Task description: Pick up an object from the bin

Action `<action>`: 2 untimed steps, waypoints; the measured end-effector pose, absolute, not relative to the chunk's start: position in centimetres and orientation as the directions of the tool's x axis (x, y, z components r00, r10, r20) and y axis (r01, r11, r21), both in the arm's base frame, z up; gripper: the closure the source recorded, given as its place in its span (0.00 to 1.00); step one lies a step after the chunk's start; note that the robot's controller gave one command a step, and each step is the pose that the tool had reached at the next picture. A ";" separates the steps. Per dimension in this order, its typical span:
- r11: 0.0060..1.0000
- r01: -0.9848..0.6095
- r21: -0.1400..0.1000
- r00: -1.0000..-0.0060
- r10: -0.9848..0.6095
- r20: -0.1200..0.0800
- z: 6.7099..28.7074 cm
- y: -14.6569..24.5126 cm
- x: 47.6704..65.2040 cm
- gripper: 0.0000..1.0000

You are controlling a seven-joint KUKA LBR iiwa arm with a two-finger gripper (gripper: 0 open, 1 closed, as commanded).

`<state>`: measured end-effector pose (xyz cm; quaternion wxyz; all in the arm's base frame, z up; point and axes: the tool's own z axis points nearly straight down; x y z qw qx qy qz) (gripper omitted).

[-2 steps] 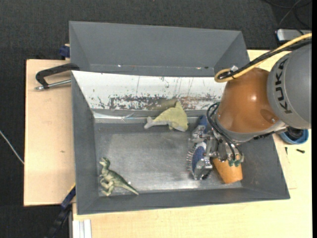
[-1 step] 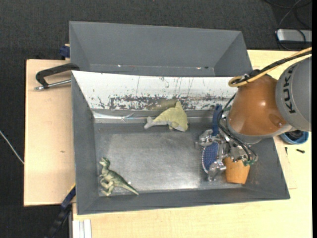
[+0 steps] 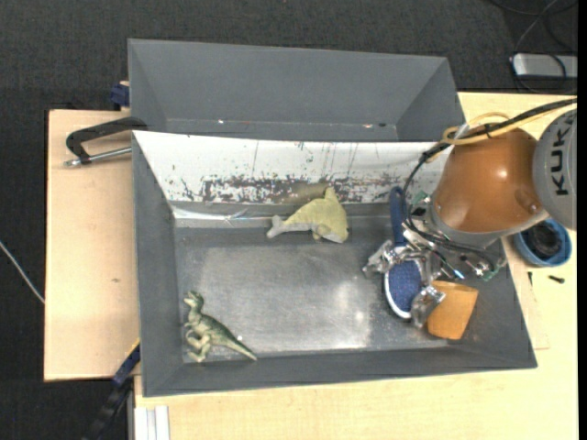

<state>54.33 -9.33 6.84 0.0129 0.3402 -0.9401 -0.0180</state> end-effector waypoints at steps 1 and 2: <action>0.764 -0.644 0.043 -0.764 -0.645 0.021 6.8 -9.6 54.2 1.00; 0.641 -0.767 -0.009 -0.641 -0.767 -0.006 24.5 -10.9 52.7 1.00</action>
Offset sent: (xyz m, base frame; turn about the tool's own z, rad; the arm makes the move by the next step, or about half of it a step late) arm 0.0000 0.0000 0.0000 0.0000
